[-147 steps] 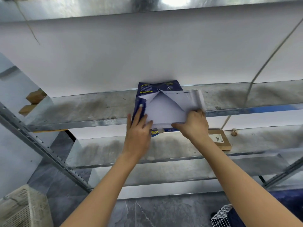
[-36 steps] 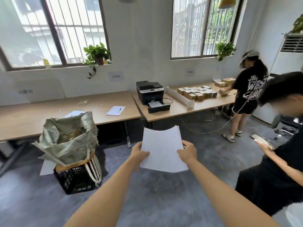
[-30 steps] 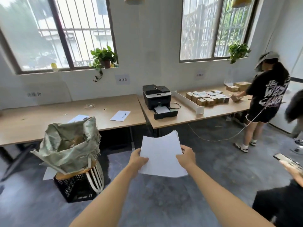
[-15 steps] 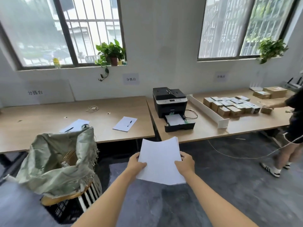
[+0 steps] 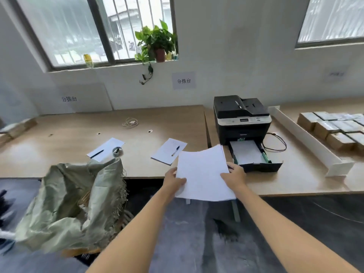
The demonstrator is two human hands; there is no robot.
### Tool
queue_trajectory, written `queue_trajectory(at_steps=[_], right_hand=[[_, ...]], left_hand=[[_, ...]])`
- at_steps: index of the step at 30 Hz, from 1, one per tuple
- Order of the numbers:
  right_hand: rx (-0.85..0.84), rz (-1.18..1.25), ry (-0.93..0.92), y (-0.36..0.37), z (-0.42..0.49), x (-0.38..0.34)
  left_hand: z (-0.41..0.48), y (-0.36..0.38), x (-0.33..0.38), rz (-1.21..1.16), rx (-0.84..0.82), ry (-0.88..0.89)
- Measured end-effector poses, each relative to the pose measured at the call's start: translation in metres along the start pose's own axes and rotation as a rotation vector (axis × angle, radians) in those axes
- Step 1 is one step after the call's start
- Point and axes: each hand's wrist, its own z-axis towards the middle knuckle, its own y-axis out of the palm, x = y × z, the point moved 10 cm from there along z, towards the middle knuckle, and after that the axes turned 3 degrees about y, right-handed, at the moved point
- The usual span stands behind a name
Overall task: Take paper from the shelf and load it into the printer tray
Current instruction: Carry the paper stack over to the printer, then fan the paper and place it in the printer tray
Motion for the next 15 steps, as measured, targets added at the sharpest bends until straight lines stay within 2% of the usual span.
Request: queue_trajectory(at_steps=[7,15], right_hand=[[-0.032,-0.007,0.004,0.049,0.132,-0.027],[-0.016,-0.034,0.041,0.121,0.28,-0.023]], left_hand=[[0.132,-0.003,0.03,-0.002,0.049,-0.015],[0.295,0.0,0.024,-0.025,0.006,-0.077]])
